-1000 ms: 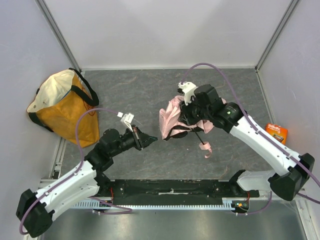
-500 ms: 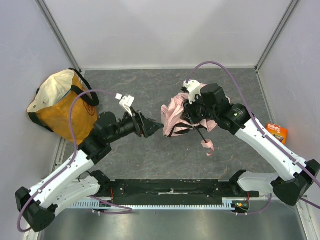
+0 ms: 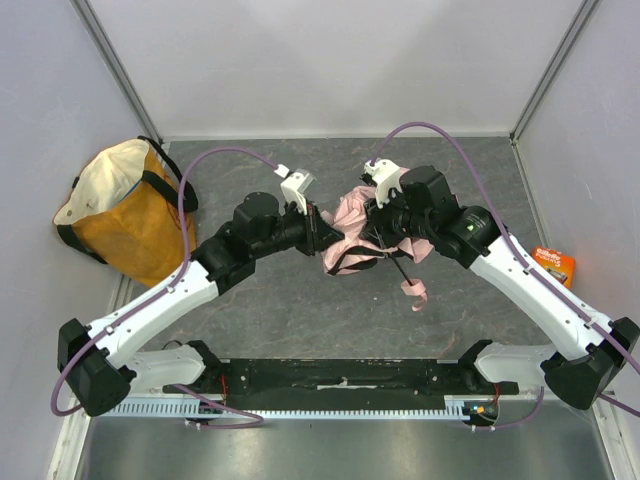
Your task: Put away the umbrella
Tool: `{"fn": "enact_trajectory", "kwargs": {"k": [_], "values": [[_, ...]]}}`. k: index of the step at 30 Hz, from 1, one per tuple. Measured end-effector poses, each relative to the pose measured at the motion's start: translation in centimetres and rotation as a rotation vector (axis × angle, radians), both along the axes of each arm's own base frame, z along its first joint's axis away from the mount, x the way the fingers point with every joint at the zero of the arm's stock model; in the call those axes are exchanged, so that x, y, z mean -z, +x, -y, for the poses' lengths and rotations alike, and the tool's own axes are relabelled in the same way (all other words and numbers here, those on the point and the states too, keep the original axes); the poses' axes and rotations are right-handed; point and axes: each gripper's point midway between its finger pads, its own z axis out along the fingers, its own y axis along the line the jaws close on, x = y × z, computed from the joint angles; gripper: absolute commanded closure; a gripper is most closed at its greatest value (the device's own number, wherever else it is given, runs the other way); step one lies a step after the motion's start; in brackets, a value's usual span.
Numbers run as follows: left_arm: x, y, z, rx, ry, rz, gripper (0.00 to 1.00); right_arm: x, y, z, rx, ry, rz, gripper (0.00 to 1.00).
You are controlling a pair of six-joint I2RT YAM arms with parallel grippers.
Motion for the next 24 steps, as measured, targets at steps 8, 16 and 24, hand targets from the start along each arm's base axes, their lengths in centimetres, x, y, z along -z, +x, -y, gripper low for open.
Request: {"fn": "enact_trajectory", "kwargs": {"k": [8,16,24], "values": [[-0.6,3.8,-4.6,-0.152,0.014,0.014,0.79,-0.4,-0.3,-0.5,-0.023,0.019,0.002,1.0],[-1.5,-0.3,-7.8,-0.148,-0.057,0.019,0.3,-0.7,-0.3,-0.4,-0.004,0.032,-0.004,1.0],[-3.1,-7.0,-5.6,0.036,-0.067,0.178,0.46,-1.9,-0.2,-0.6,0.021,0.066,-0.011,1.0]]}}
